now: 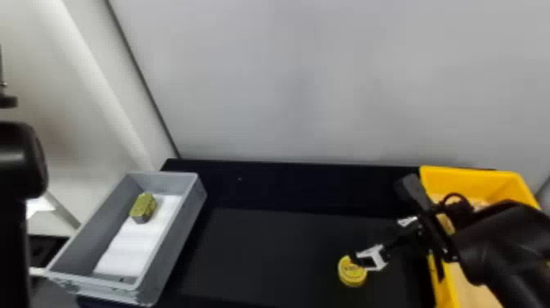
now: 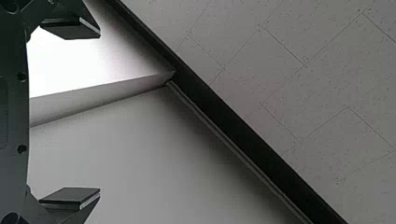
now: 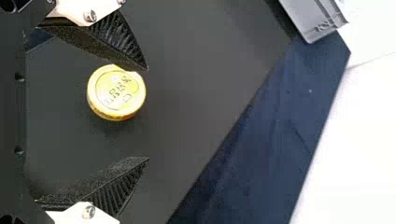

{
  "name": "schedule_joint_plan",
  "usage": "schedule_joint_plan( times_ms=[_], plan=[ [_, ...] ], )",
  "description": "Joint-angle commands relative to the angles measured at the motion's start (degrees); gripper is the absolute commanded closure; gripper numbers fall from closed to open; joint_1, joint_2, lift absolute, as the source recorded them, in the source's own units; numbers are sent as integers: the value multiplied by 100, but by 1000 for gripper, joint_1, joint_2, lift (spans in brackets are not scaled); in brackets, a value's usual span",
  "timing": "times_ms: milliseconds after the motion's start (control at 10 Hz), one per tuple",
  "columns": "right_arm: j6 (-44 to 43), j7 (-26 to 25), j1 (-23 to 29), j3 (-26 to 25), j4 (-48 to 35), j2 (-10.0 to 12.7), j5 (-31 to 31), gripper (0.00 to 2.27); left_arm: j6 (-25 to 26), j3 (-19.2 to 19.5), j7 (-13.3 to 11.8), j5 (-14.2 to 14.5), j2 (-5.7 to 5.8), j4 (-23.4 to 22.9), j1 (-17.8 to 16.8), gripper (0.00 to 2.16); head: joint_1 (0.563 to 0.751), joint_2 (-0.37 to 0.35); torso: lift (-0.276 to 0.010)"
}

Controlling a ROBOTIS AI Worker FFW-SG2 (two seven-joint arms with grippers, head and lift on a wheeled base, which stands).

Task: Pick up the round yellow can and place it in the yellow rectangular box

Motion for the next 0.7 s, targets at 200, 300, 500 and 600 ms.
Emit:
schedule_joint_plan(
  times_ms=[200,300,500,600],
  plan=[
    [-510,68,-26,297,531,51,33,108,-83,-92,12,-9,-64,66,-52,91,704,192,0],
    [-554,68,-26,341,575,86,33,108,-101,-83,12,0,-90,75,-52,91,704,192,0],
    [-633,94,-53,438,698,86,33,108,-110,-110,12,0,-81,92,-61,91,704,192,0],
    [-729,103,-97,500,803,86,33,108,-110,-110,12,0,-90,92,-52,91,704,192,0]
  ],
)
